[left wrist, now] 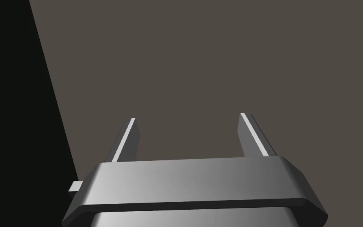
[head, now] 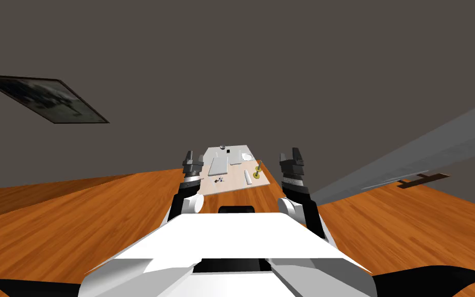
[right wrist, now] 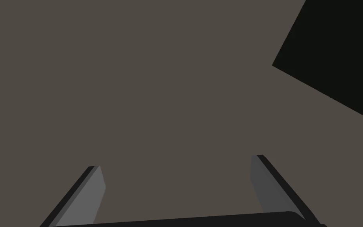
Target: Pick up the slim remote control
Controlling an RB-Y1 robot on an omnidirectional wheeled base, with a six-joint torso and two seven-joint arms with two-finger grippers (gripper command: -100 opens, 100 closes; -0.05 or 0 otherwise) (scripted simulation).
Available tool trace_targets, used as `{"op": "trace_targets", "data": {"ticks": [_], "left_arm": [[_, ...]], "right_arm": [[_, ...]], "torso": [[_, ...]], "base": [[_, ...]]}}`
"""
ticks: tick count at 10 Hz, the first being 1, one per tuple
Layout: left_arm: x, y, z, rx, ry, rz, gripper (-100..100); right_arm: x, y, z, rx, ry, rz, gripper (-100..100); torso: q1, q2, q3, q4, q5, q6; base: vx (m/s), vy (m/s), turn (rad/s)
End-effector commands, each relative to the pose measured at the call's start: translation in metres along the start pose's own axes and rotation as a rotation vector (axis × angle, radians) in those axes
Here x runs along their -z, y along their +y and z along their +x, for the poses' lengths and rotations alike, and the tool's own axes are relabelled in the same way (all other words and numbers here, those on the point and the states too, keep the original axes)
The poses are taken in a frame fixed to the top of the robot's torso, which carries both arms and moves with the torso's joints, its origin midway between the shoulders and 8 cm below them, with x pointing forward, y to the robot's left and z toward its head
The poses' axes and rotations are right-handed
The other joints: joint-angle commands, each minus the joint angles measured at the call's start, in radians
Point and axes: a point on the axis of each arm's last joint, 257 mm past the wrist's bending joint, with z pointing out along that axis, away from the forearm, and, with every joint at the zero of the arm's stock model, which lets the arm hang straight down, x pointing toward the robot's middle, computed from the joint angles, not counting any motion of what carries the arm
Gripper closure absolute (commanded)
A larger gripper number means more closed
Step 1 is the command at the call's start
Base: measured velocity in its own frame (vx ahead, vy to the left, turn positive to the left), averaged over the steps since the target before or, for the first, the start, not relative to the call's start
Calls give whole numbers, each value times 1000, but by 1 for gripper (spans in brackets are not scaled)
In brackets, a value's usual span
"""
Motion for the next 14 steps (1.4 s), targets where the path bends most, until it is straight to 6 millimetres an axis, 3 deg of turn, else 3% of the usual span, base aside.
{"op": "trace_targets", "data": {"ticks": [1,5,14], "left_arm": [[0,0,0,0,0,0,0],[0,0,0,0,0,0,0],[0,0,0,0,0,0,0]], "right_arm": [[4,-1,8,64,52,3,-100],[15,-9,27,196,157,11,-100],[58,-42,84,487,440,0,-100]], "torso": [[0,0,0,0,0,0],[-2,10,6,2,0,0],[-1,6,3,1,0,0]], "base": [[-69,3,196],[-123,-14,155],[-86,0,171]]}}
